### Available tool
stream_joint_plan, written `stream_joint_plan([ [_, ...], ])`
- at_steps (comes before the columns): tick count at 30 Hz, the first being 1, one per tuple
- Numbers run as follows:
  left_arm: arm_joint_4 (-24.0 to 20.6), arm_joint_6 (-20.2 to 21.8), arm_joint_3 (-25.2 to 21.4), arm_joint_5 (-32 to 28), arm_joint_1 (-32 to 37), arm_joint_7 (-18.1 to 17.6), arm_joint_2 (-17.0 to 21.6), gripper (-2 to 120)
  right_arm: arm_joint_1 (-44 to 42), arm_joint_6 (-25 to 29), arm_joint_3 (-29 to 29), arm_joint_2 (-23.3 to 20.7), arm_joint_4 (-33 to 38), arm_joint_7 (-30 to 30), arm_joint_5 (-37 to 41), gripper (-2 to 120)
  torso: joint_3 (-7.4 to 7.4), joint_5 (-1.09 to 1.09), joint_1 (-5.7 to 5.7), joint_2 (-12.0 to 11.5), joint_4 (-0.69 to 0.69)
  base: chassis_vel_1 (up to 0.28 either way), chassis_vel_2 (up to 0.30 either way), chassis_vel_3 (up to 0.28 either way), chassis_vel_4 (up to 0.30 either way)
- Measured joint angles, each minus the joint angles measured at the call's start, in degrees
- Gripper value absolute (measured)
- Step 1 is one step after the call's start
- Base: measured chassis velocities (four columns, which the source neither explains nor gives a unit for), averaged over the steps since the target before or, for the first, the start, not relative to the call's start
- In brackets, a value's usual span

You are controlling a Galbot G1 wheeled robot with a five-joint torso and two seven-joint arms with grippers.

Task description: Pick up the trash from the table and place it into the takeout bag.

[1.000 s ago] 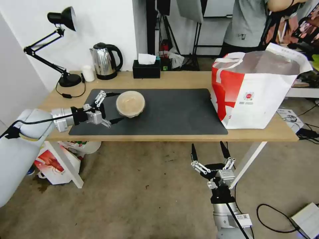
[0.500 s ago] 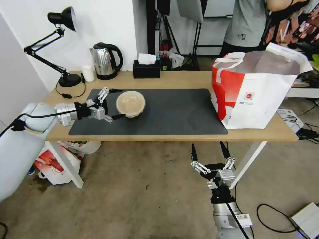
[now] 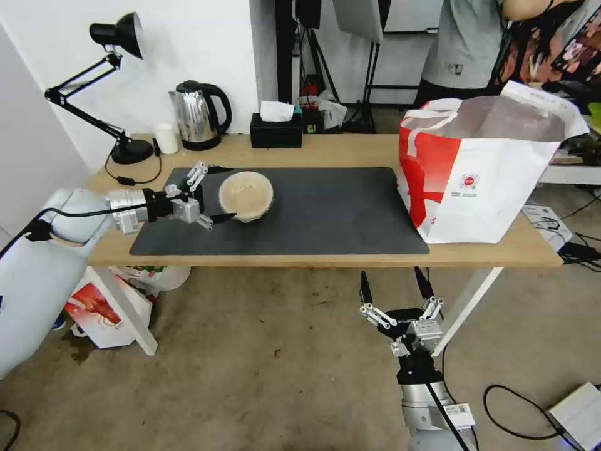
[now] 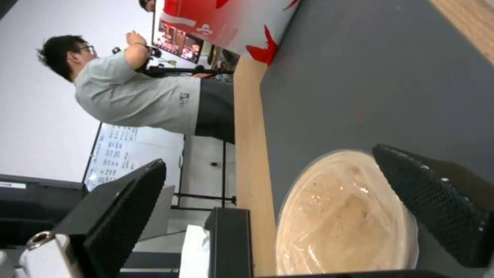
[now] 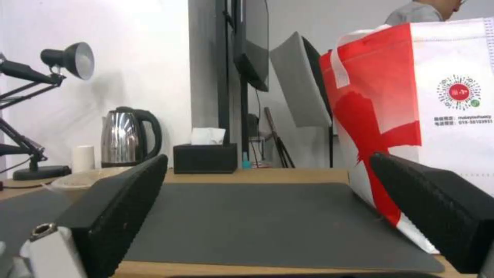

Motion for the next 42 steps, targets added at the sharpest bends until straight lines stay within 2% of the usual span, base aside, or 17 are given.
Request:
stream_joint_plan([
  [8, 2.6, -0.4, 2.5, 1.0, -2.9, 1.0, -1.1, 100, 0.0, 0.0, 0.0, 0.0, 0.0, 0.0, 0.0, 100, 0.0, 0.0, 0.0, 0.0, -0.01, 0.0, 0.0, 0.0, 0.0],
  [25, 3.8, -1.5, 2.5, 0.5, -3.0, 4.0, -0.8, 100, 0.0, 0.0, 0.0, 0.0, 0.0, 0.0, 0.0, 100, 0.0, 0.0, -0.01, 0.0, 0.0, 0.0, 0.0, 0.0, 0.0],
  [33, 3.7, -1.4, 2.4, -0.1, -4.0, 4.8, 0.9, 100, 0.0, 0.0, 0.0, 0.0, 0.0, 0.0, 0.0, 100, -0.01, 0.0, -0.01, 0.0, 0.01, 0.0, 0.0, 0.0, 0.0],
  [42, 4.9, -2.3, 2.5, 1.6, -4.7, 5.5, 0.0, 100, 0.0, 0.0, 0.0, 0.0, 0.0, 0.0, 0.0, 100, -0.01, 0.0, -0.01, 0.0, 0.0, 0.0, 0.0, 0.0, 0.0],
])
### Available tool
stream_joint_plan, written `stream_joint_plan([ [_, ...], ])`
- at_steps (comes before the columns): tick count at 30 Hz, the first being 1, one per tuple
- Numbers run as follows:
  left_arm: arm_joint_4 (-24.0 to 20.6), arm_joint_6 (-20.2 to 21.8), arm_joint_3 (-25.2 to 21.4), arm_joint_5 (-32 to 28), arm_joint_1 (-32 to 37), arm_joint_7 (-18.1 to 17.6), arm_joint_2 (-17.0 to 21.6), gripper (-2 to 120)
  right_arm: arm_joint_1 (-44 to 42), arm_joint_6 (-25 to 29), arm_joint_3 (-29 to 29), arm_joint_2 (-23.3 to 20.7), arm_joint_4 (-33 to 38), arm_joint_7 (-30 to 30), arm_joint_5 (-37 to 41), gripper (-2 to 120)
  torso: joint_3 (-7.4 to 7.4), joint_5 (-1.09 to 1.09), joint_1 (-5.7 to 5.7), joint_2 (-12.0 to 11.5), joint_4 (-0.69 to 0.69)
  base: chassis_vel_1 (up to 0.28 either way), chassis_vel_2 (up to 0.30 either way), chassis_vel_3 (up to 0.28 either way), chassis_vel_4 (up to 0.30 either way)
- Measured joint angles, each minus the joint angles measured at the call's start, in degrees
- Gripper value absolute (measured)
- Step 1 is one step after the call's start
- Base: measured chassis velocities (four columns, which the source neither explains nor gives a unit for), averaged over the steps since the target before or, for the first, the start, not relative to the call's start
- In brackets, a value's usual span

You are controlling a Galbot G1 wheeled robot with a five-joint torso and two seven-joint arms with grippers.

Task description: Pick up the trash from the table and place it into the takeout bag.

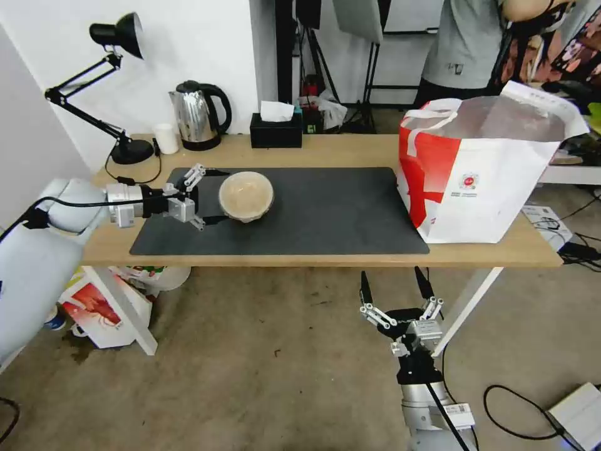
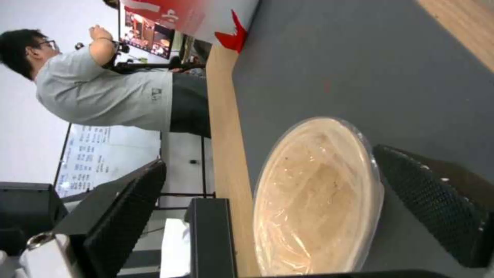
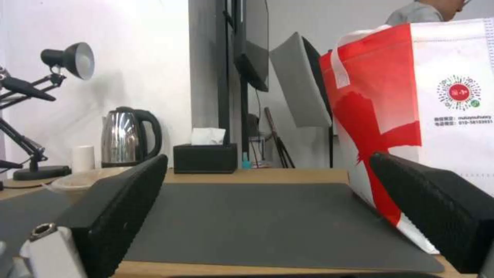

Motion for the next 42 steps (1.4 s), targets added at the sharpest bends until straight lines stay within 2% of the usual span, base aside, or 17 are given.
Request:
stream_joint_plan([
  [13, 3.1, -0.2, 0.3, 2.8, -1.6, 0.6, -1.9, 100, 0.0, 0.0, 0.0, 0.0, 0.0, 0.0, 0.0, 100, 0.0, 0.0, 0.0, 0.0, 0.0, 0.0, 0.0, 0.0, 0.0],
  [42, 6.9, -1.6, 1.1, 5.2, -3.4, 2.7, -5.3, 100, 0.0, 0.0, 0.0, 0.0, 0.0, 0.0, 0.0, 100, 0.01, 0.0, 0.01, 0.0, 0.0, 0.0, 0.0, 0.0, 0.0],
])
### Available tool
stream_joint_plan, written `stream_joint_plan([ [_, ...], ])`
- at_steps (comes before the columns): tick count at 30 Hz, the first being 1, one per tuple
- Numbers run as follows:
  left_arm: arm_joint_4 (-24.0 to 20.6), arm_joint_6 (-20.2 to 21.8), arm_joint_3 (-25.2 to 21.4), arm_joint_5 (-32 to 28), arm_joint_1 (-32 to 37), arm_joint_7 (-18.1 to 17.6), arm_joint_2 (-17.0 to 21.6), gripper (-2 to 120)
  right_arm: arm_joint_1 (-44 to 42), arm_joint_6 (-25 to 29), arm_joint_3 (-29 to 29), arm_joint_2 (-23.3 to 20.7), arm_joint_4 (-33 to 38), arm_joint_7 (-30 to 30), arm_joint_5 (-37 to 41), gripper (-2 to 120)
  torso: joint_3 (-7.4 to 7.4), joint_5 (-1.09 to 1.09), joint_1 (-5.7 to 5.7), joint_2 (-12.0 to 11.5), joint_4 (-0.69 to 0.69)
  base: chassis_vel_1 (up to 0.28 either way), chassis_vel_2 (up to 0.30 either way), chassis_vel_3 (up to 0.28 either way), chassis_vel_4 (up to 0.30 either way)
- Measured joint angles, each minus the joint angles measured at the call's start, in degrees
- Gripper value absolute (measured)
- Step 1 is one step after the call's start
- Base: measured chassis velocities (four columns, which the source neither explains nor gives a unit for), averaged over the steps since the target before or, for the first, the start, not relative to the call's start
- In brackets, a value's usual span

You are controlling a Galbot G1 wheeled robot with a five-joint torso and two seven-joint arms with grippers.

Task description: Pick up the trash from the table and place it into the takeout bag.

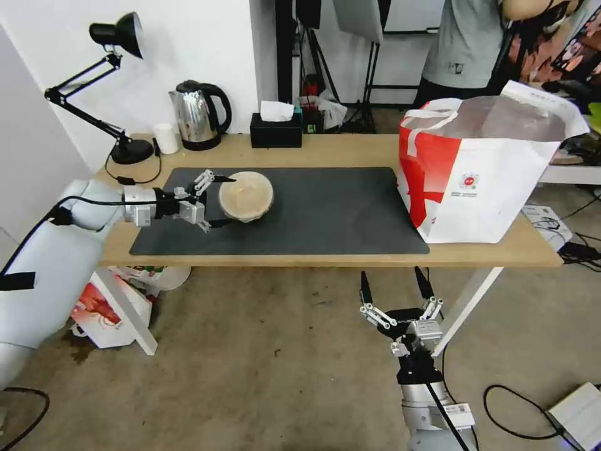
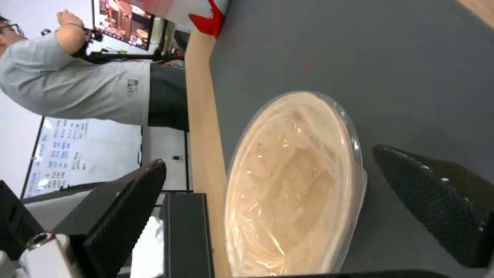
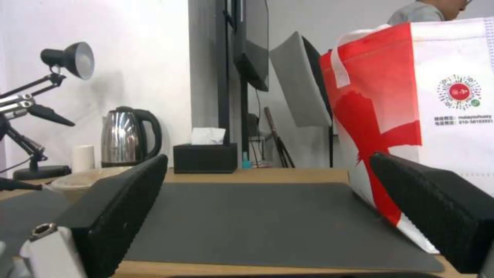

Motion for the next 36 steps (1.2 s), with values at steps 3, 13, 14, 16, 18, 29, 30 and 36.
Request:
stream_joint_plan([
  [3, 0.7, -0.1, 0.1, 0.7, -0.8, 0.1, -0.3, 100, 0.0, 0.0, 0.0, 0.0, 0.0, 0.0, 0.0, 100, 0.0, 0.0, 0.0, 0.0, -0.01, 0.0, 0.0, 0.0, 0.0],
  [13, 2.3, -0.3, -0.2, 2.7, -1.9, 1.0, -0.7, 100, 0.0, 0.0, 0.0, 0.0, 0.0, 0.0, 0.0, 100, 0.0, 0.0, 0.0, 0.0, 0.0, 0.0, 0.0, 0.0, 0.0],
  [14, 2.3, -0.3, -0.3, 2.8, -1.9, 1.2, -0.7, 100, 0.0, 0.0, 0.0, 0.0, 0.0, 0.0, 0.0, 100, 0.0, 0.0, 0.0, 0.0, 0.0, 0.0, 0.0, 0.0, 0.0],
  [16, 2.4, -0.3, -0.5, 2.9, -1.9, 1.4, -0.7, 100, 0.0, 0.0, 0.0, 0.0, 0.0, 0.0, 0.0, 100, 0.0, 0.0, 0.0, 0.0, 0.0, 0.0, 0.0, 0.0, 0.0],
  [18, 2.5, -0.3, -0.9, 3.1, -1.9, 1.5, -0.6, 100, 0.0, 0.0, 0.0, 0.0, 0.0, 0.0, 0.0, 100, 0.0, 0.0, 0.0, 0.0, 0.0, 0.0, 0.0, 0.0, 0.0],
  [29, 3.8, -0.4, -1.8, 4.2, -1.5, 1.5, -0.8, 100, 0.0, 0.0, 0.0, 0.0, 0.0, 0.0, 0.0, 100, 0.0, 0.0, -0.01, 0.0, 0.0, 0.0, 0.0, 0.0, 0.0],
  [30, 3.8, -0.4, -1.8, 4.2, -1.5, 1.5, -0.8, 100, 0.0, 0.0, 0.0, 0.0, 0.0, 0.0, 0.0, 100, 0.0, 0.0, -0.01, 0.0, 0.0, 0.0, 0.0, 0.0, 0.0],
  [36, 4.0, -0.4, -1.8, 4.6, -1.8, 1.6, -1.1, 100, 0.0, 0.0, 0.0, 0.0, 0.0, 0.0, 0.0, 100, 0.0, 0.0, -0.01, 0.0, -0.01, 0.0, 0.0, 0.0, 0.0],
])
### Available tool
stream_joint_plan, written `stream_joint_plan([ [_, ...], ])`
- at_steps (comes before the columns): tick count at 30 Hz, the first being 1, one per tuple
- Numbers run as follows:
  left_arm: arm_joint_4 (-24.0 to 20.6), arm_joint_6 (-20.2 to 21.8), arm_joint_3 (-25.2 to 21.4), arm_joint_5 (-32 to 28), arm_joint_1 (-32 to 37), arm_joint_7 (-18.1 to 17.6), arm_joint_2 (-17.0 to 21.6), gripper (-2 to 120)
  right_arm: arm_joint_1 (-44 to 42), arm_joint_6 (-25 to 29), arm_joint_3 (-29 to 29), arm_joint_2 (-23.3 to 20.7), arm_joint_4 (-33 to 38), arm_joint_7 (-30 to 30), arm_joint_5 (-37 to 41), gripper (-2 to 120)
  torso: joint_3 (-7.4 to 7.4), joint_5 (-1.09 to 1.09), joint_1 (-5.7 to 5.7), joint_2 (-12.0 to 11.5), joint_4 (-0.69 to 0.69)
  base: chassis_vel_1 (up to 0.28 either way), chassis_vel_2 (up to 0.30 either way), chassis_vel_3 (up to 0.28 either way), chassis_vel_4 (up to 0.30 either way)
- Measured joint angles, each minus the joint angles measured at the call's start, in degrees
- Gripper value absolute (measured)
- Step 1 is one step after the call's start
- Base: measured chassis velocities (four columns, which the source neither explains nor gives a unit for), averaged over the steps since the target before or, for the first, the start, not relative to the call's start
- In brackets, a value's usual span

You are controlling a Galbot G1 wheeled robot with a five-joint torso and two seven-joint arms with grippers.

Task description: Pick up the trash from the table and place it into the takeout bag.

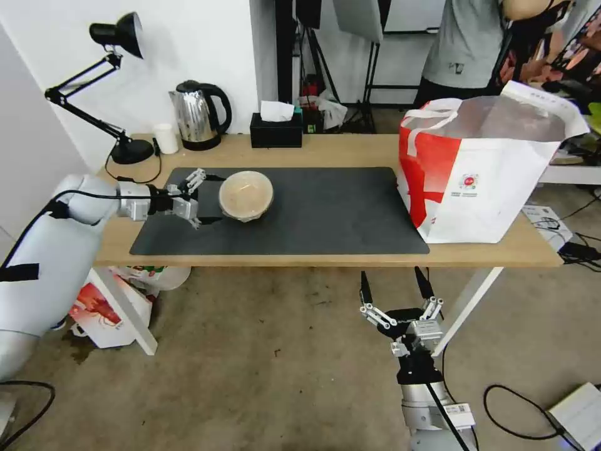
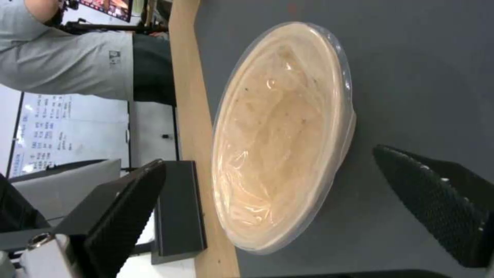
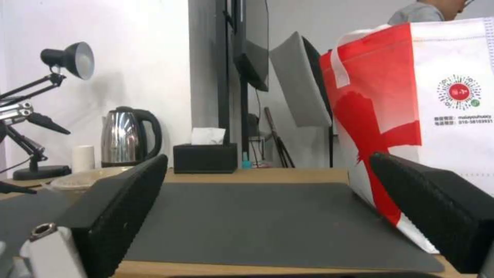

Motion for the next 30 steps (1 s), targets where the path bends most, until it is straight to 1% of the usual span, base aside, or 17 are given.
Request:
stream_joint_plan([
  [13, 0.4, 0.0, -0.3, 0.2, -0.4, 0.1, -0.1, 100, 0.0, 0.0, 0.0, 0.0, 0.0, 0.0, 0.0, 100, 0.0, 0.0, 0.0, 0.0, 0.01, 0.0, 0.0, 0.0, 0.0],
  [15, 0.7, 0.0, 0.0, 0.5, -0.8, 0.1, -0.3, 100, 0.0, 0.0, 0.0, 0.0, 0.0, 0.0, 0.0, 100, 0.0, 0.0, 0.0, 0.0, -0.01, 0.0, 0.0, 0.0, 0.0],
  [30, 2.0, -0.4, 0.9, 2.3, -1.5, 0.2, -1.8, 100, 0.0, 0.0, 0.0, 0.0, 0.0, 0.0, 0.0, 100, 0.0, 0.0, 0.0, 0.0, 0.01, 0.0, 0.0, 0.0, 0.0],
])
